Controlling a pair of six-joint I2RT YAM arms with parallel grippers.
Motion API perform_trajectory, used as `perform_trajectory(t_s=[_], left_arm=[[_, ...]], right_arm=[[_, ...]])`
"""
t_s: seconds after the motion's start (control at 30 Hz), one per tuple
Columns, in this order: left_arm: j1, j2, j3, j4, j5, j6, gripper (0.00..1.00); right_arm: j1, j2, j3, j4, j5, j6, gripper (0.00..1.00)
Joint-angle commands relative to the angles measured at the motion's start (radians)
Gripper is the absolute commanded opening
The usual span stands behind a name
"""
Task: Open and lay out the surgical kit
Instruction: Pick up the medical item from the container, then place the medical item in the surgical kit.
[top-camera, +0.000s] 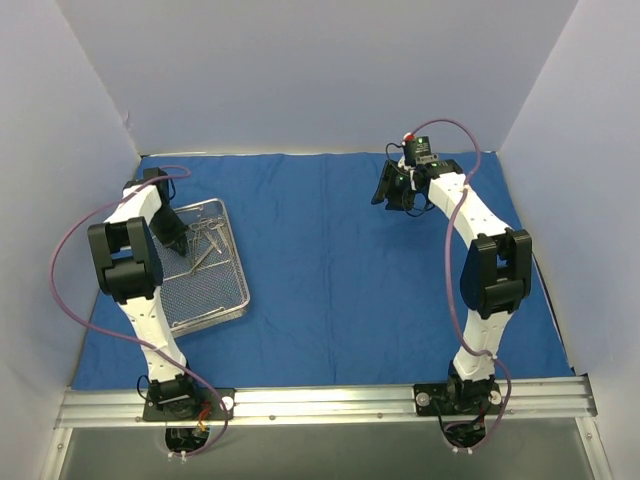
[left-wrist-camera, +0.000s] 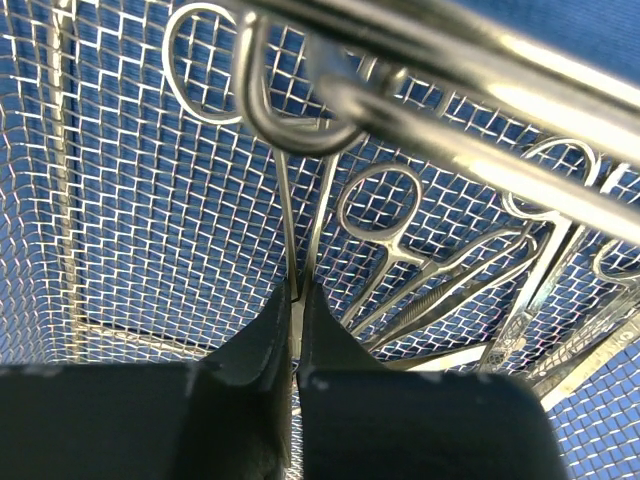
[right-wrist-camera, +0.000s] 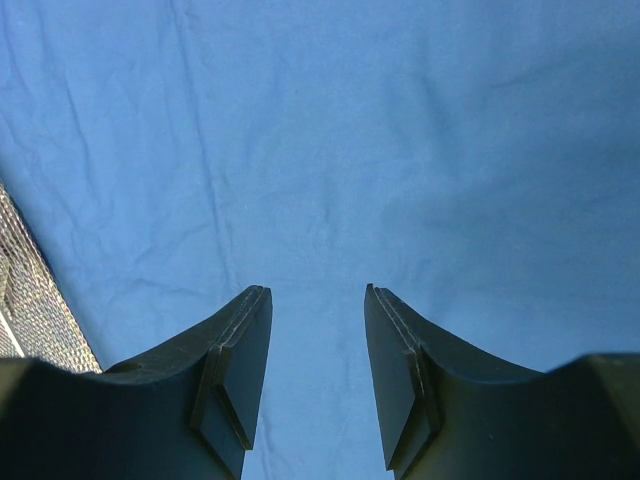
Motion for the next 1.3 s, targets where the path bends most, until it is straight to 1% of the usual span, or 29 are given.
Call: perform_trajectory(t_s=[0.0, 0.23, 0.5, 0.63, 0.73, 0.8, 0.87, 0.9, 0.97, 1.0, 1.07, 1.13, 1.17, 1.23, 1.27], left_arm=[[0.005, 0.003, -0.062, 0.022, -0.018, -0.005, 0.02], [-0.005, -0.118, -0.062, -0.090, -0.044, -0.004, 0.02], [-0.041, -0.294, -0.064, -0.164, -0.071, 0.013, 0.02], [-0.080, -0.362, -0.044, -0.196, -0.072, 0.039, 0.02], [-0.121, -0.412, -0.022, -0.203, -0.051, 0.084, 0.02], [-0.144, -0.455, -0.021, -0.187, -0.009, 0.129, 0.02], [-0.198, -0.503, -0.036, -0.138, 0.078, 0.162, 0.02], [-0.219, -0.517, -0.044, -0.104, 0.104, 0.185, 0.02], [-0.279, -0.547, -0.064, -0.075, 0.164, 0.196, 0.02], [-0.300, -0.554, -0.068, -0.055, 0.175, 0.200, 0.02], [-0.360, -0.570, -0.093, -0.020, 0.224, 0.208, 0.02], [-0.403, -0.581, -0.105, 0.031, 0.235, 0.216, 0.02], [-0.444, -0.584, -0.102, 0.040, 0.241, 0.220, 0.02], [-0.471, -0.566, -0.087, 0.051, 0.248, 0.220, 0.02], [-0.483, -0.561, -0.076, 0.051, 0.262, 0.222, 0.02]], right_arm=[[-0.003, -0.012, 0.046, -0.036, 0.008, -0.016, 0.43], [0.023, 0.008, 0.076, -0.022, -0.007, -0.002, 0.43], [0.067, 0.039, 0.125, -0.027, -0.019, 0.005, 0.43], [0.072, 0.044, 0.128, -0.010, -0.071, 0.027, 0.42], [0.070, 0.060, 0.147, 0.007, -0.152, 0.056, 0.42], [0.073, 0.071, 0.158, 0.040, -0.240, 0.074, 0.42], [0.073, 0.070, 0.144, 0.094, -0.326, 0.125, 0.45], [0.075, 0.068, 0.133, 0.164, -0.419, 0.149, 0.46], [0.080, 0.054, 0.099, 0.267, -0.501, 0.220, 0.50], [0.087, 0.051, 0.099, 0.283, -0.540, 0.229, 0.51], [0.096, 0.048, 0.124, 0.298, -0.571, 0.240, 0.53], [0.119, 0.063, 0.157, 0.291, -0.597, 0.242, 0.54], [0.132, 0.068, 0.186, 0.291, -0.598, 0.254, 0.54], [0.161, 0.079, 0.211, 0.288, -0.581, 0.268, 0.54], [0.170, 0.077, 0.211, 0.324, -0.573, 0.278, 0.54]])
